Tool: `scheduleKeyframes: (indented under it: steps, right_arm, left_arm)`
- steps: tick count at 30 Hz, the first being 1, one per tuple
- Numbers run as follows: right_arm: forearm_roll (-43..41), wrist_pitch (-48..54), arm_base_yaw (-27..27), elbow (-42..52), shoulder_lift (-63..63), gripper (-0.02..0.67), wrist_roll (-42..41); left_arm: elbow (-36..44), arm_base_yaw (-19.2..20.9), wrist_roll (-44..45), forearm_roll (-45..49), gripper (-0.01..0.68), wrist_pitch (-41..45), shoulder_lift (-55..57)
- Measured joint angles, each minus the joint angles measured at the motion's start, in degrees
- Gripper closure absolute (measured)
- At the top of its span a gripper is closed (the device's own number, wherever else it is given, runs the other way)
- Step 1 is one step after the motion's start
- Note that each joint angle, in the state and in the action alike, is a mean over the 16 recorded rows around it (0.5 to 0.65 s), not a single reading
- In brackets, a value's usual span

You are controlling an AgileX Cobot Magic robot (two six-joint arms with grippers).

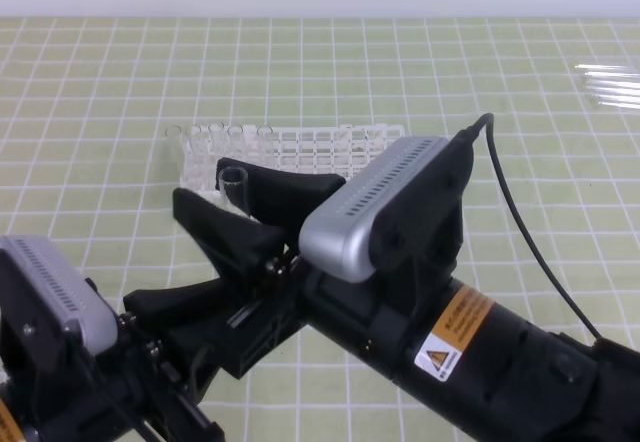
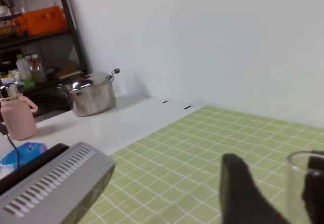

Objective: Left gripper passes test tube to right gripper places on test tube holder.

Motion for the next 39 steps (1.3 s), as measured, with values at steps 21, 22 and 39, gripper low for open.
scheduleKeyframes:
  steps: [21,22,39]
  right_arm:
    - [-0.99,0.22,-0.32,0.00,0.00,0.547,0.05]
    - [-1.18,0.29,-0.29,0.00,0.00,0.547,0.22]
    - [-1.48,2.74,-0.73,0.00,-0.87,0.550,0.83]
  left_arm:
    - [0.01,0.01,-0.03,-0.06,0.582,-1.59,-0.07]
    - [0.00,0.02,-0.02,-0.07,0.566,-1.82,-0.07]
    - [0.00,-0.01,-0.14,-0.06,0.281,-1.23,-2.01]
